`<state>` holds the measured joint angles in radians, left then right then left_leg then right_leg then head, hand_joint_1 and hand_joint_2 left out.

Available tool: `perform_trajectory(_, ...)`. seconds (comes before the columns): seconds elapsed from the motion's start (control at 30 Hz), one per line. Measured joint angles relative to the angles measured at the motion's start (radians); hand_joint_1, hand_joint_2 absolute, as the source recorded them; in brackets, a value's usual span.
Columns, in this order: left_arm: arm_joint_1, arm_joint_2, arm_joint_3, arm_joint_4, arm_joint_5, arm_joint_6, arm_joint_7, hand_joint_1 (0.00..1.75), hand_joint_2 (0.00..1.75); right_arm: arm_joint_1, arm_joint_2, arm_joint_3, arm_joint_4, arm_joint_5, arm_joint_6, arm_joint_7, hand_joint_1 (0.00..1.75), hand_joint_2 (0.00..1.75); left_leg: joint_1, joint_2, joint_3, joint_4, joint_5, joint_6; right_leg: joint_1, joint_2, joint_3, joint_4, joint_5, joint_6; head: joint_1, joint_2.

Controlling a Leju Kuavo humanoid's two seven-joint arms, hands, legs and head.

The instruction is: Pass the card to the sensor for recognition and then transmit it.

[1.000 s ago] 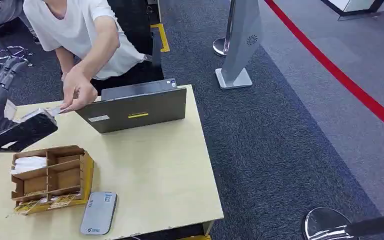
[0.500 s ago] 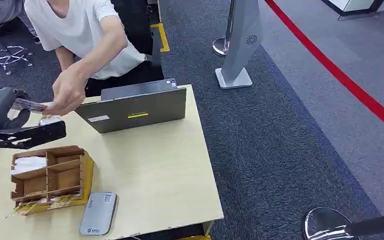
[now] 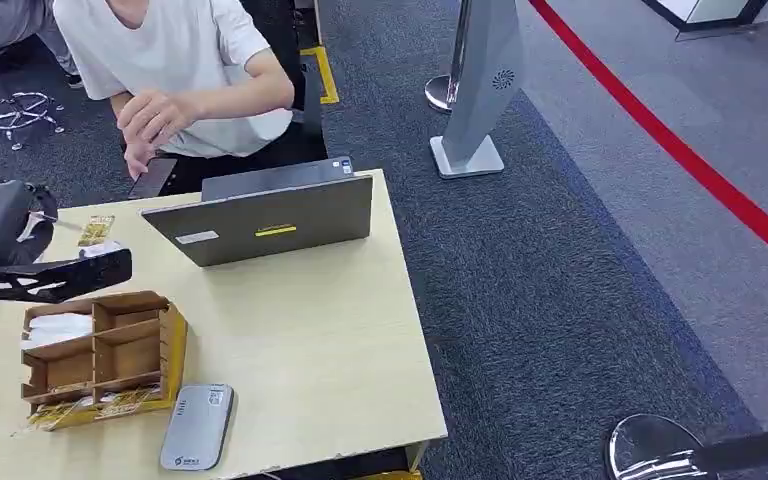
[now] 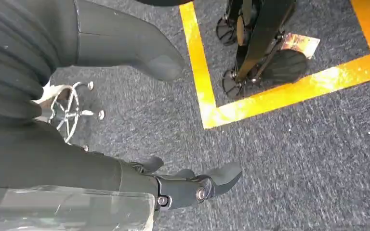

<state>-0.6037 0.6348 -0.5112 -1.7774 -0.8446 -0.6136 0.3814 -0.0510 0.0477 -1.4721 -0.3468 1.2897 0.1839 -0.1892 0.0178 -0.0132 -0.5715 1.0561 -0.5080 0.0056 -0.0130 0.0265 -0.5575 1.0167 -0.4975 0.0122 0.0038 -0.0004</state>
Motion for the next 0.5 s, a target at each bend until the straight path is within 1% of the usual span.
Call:
perform_trajectory(0.03,0.021,-0.001,0.0,-0.022,-0.008,0.045,-0.019,1.75,1.75,0.001,0.002,0.0,-0.005,-0.008,0.009,0.004,0.0,1.75,0.0,0.0,0.0,0.0,0.0,0.0,0.0,0.0,0.0,0.0,0.0,0.0,0.0,0.0)
perform_trajectory(0.1,0.072,-0.004,0.0,-0.074,-0.026,0.109,-0.041,1.75,1.75,0.004,0.009,-0.001,-0.021,-0.012,0.024,0.011,0.0,1.75,0.0,0.0,0.0,0.0,0.0,0.0,0.0,0.0,0.0,0.0,0.0,0.0,0.0,0.0)
perform_trajectory(0.13,0.095,-0.005,0.0,-0.095,-0.03,0.122,-0.047,1.75,1.75,0.006,0.011,-0.001,-0.029,-0.013,0.029,0.014,0.0,1.75,0.0,0.0,0.0,0.0,0.0,0.0,0.0,0.0,0.0,0.0,0.0,0.0,0.0,0.0)
perform_trajectory(0.23,0.134,-0.006,0.0,-0.138,-0.036,0.13,-0.05,1.75,1.75,0.008,0.02,-0.001,-0.044,-0.019,0.034,0.016,0.0,1.75,0.0,0.0,-0.001,0.0,0.0,0.0,0.0,0.0,-0.001,0.0,0.0,0.0,0.0,0.0)
perform_trajectory(0.27,0.148,-0.007,0.0,-0.151,-0.043,0.147,-0.067,1.75,1.75,0.008,0.023,-0.001,-0.051,-0.023,0.04,0.018,0.0,1.75,0.0,0.0,-0.001,0.0,0.0,0.0,0.0,0.0,-0.001,0.0,0.0,0.0,0.0,0.0)
perform_trajectory(0.3,0.17,-0.008,0.002,-0.164,-0.055,0.178,-0.095,1.75,1.75,0.009,0.028,-0.002,-0.06,-0.025,0.05,0.021,0.0,1.75,0.0,0.0,-0.001,0.0,0.0,0.0,0.0,0.0,-0.001,0.0,0.0,0.0,0.0,0.0)
perform_trajectory(0.37,0.251,-0.014,0.007,-0.215,-0.105,0.285,-0.172,1.75,1.75,0.012,0.045,-0.006,-0.093,-0.027,0.077,0.025,0.0,1.75,-0.001,0.002,0.0,0.0,0.0,0.0,0.0,0.002,-0.001,0.0,0.0,0.0,0.0,0.0)
perform_trajectory(0.4,0.301,-0.019,0.007,-0.239,-0.123,0.327,-0.2,1.75,1.75,0.014,0.054,-0.01,-0.109,-0.026,0.093,0.029,0.0,1.75,-0.001,0.002,0.0,0.0,0.0,0.0,-0.001,0.002,-0.001,0.0,0.0,0.0,-0.001,0.0)
perform_trajectory(0.47,0.397,-0.036,0.0,-0.273,-0.151,0.396,-0.235,1.75,1.75,0.018,0.072,-0.018,-0.144,-0.025,0.117,0.03,0.0,1.75,-0.001,0.002,-0.001,0.0,-0.001,0.0,-0.001,0.002,-0.002,-0.001,-0.001,0.0,-0.001,0.0)
perform_trajectory(0.5,0.439,-0.045,-0.004,-0.281,-0.164,0.418,-0.238,1.75,1.75,0.02,0.076,-0.02,-0.162,-0.023,0.127,0.032,0.0,1.75,-0.001,0.002,-0.001,0.0,-0.001,0.0,0.0,0.002,-0.002,-0.001,-0.001,0.0,-0.001,0.0)
